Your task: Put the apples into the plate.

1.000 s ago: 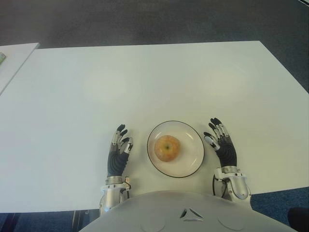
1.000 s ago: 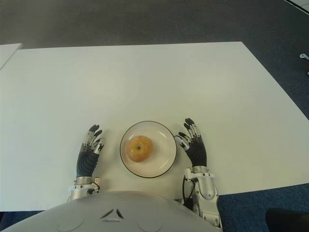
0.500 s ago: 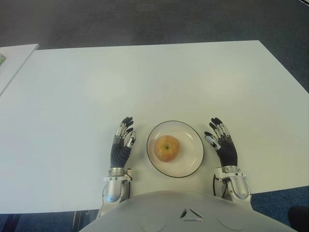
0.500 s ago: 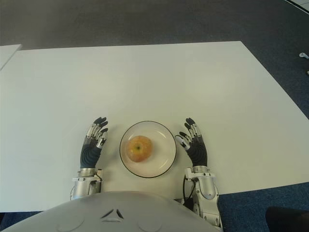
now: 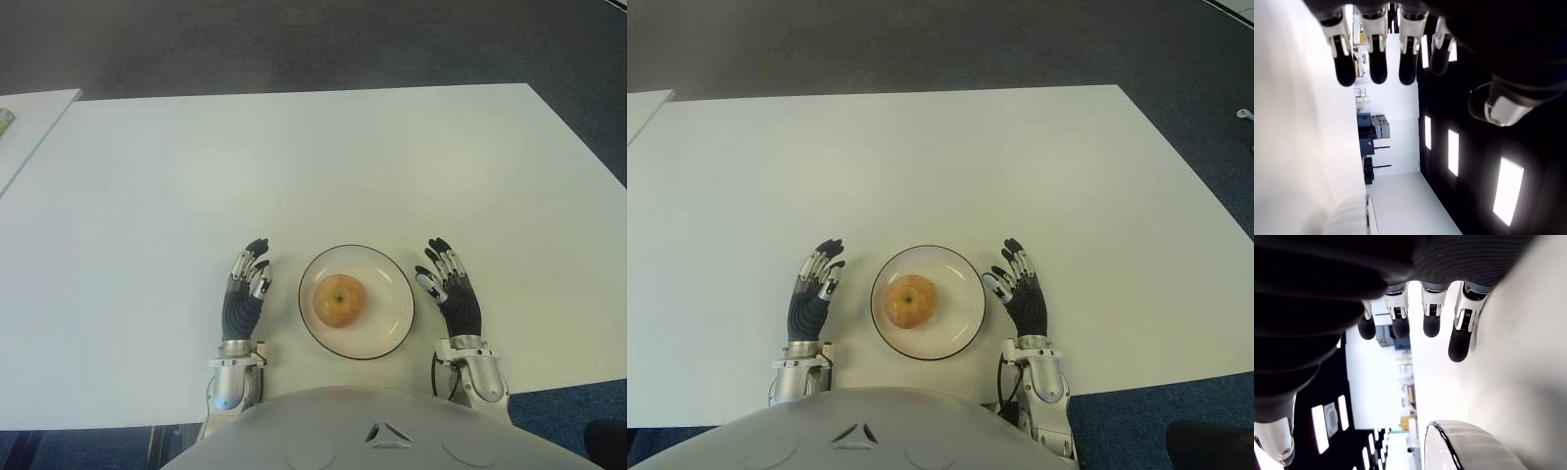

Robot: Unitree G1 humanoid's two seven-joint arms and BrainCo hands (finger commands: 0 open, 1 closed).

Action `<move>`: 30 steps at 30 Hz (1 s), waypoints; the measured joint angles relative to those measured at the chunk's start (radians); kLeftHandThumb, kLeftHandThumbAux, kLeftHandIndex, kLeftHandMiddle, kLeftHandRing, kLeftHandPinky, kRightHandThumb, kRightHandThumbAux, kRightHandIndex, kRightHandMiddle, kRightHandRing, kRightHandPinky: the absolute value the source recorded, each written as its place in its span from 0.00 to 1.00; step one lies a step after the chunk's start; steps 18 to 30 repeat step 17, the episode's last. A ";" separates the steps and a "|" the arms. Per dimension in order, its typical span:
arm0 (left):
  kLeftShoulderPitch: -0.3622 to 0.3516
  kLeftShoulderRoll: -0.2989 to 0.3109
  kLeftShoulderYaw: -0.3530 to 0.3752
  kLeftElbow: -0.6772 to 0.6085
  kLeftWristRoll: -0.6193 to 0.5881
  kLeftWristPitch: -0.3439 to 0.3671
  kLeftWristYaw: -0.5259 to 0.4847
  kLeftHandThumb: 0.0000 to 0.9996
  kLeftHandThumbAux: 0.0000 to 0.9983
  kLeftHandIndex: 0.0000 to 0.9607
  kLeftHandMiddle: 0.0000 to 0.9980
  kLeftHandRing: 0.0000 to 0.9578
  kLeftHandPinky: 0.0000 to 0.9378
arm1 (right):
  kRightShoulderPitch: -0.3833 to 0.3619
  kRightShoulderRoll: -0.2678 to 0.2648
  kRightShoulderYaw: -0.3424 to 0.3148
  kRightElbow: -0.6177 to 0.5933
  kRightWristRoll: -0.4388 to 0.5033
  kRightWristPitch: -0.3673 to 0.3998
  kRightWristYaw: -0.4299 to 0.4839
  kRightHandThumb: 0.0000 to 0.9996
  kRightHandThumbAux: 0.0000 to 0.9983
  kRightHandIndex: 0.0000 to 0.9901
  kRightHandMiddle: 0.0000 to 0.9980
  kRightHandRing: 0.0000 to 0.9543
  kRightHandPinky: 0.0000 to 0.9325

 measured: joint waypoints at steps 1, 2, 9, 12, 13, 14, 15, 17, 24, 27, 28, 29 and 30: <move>0.001 -0.001 0.001 0.000 0.000 0.000 0.000 0.03 0.43 0.15 0.17 0.18 0.24 | 0.000 0.000 0.000 0.000 0.000 0.000 0.000 0.14 0.61 0.05 0.05 0.01 0.02; 0.001 -0.002 0.003 -0.001 0.001 -0.001 0.000 0.03 0.43 0.15 0.17 0.18 0.24 | 0.000 0.001 0.001 0.000 0.000 0.000 0.000 0.14 0.61 0.05 0.05 0.01 0.02; 0.008 -0.010 0.011 -0.008 0.001 -0.001 0.000 0.04 0.43 0.13 0.14 0.15 0.20 | 0.004 0.002 0.003 -0.001 -0.002 -0.005 0.000 0.13 0.61 0.04 0.05 0.01 0.04; 0.013 -0.013 0.012 -0.014 -0.003 0.003 -0.002 0.04 0.42 0.11 0.13 0.14 0.18 | 0.005 0.003 0.005 -0.001 -0.002 -0.010 0.001 0.13 0.61 0.04 0.04 0.01 0.04; 0.015 -0.013 0.013 -0.016 -0.004 0.006 -0.004 0.04 0.42 0.10 0.12 0.13 0.18 | 0.006 0.003 0.005 -0.001 -0.002 -0.011 0.001 0.13 0.61 0.04 0.04 0.01 0.04; 0.018 -0.013 0.014 -0.022 -0.006 0.013 -0.005 0.04 0.41 0.09 0.11 0.12 0.17 | 0.006 0.004 0.005 -0.001 -0.002 -0.011 0.000 0.13 0.61 0.04 0.04 0.01 0.03; 0.023 -0.014 0.014 -0.029 -0.009 0.023 -0.007 0.04 0.41 0.08 0.10 0.12 0.17 | 0.006 0.004 0.005 -0.002 -0.003 -0.011 0.000 0.12 0.61 0.04 0.04 0.01 0.03; 0.034 -0.014 0.014 -0.047 -0.012 0.047 -0.012 0.04 0.42 0.06 0.10 0.11 0.16 | 0.008 0.006 0.005 -0.002 -0.003 -0.011 0.000 0.12 0.61 0.03 0.04 0.01 0.03; 0.034 -0.014 0.014 -0.047 -0.012 0.047 -0.012 0.04 0.42 0.06 0.10 0.11 0.16 | 0.008 0.006 0.005 -0.002 -0.003 -0.011 0.000 0.12 0.61 0.03 0.04 0.01 0.03; 0.034 -0.014 0.014 -0.047 -0.012 0.047 -0.012 0.04 0.42 0.06 0.10 0.11 0.16 | 0.008 0.006 0.005 -0.002 -0.003 -0.011 0.000 0.12 0.61 0.03 0.04 0.01 0.03; 0.034 -0.014 0.014 -0.047 -0.012 0.047 -0.012 0.04 0.42 0.06 0.10 0.11 0.16 | 0.008 0.006 0.005 -0.002 -0.003 -0.011 0.000 0.12 0.61 0.03 0.04 0.01 0.03; 0.034 -0.014 0.014 -0.047 -0.012 0.047 -0.012 0.04 0.42 0.06 0.10 0.11 0.16 | 0.008 0.006 0.005 -0.002 -0.003 -0.011 0.000 0.12 0.61 0.03 0.04 0.01 0.03; 0.034 -0.014 0.014 -0.047 -0.012 0.047 -0.012 0.04 0.42 0.06 0.10 0.11 0.16 | 0.008 0.006 0.005 -0.002 -0.003 -0.011 0.000 0.12 0.61 0.03 0.04 0.01 0.03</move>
